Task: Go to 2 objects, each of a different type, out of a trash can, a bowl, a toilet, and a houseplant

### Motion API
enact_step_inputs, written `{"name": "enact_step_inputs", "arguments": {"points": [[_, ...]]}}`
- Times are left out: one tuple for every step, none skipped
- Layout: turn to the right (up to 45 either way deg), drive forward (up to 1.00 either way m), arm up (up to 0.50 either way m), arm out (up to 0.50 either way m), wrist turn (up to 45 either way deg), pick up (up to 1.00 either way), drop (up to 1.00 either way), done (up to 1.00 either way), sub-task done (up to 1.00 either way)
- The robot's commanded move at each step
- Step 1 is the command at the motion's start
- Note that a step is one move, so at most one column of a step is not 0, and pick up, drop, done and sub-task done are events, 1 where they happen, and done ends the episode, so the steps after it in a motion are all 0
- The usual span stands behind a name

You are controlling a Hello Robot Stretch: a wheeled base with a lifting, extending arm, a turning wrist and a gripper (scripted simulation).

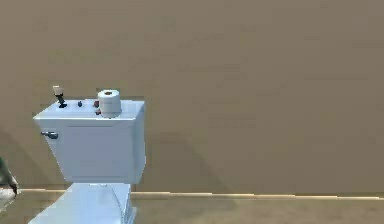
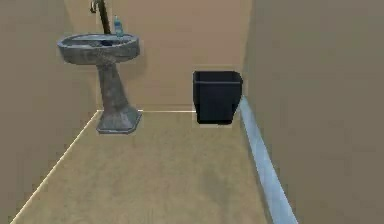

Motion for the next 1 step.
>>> {"name": "enact_step_inputs", "arguments": {"points": [[45.0,0.0,0.0,0.0,0.0,0.0,0.0,0.0,0.0]]}}
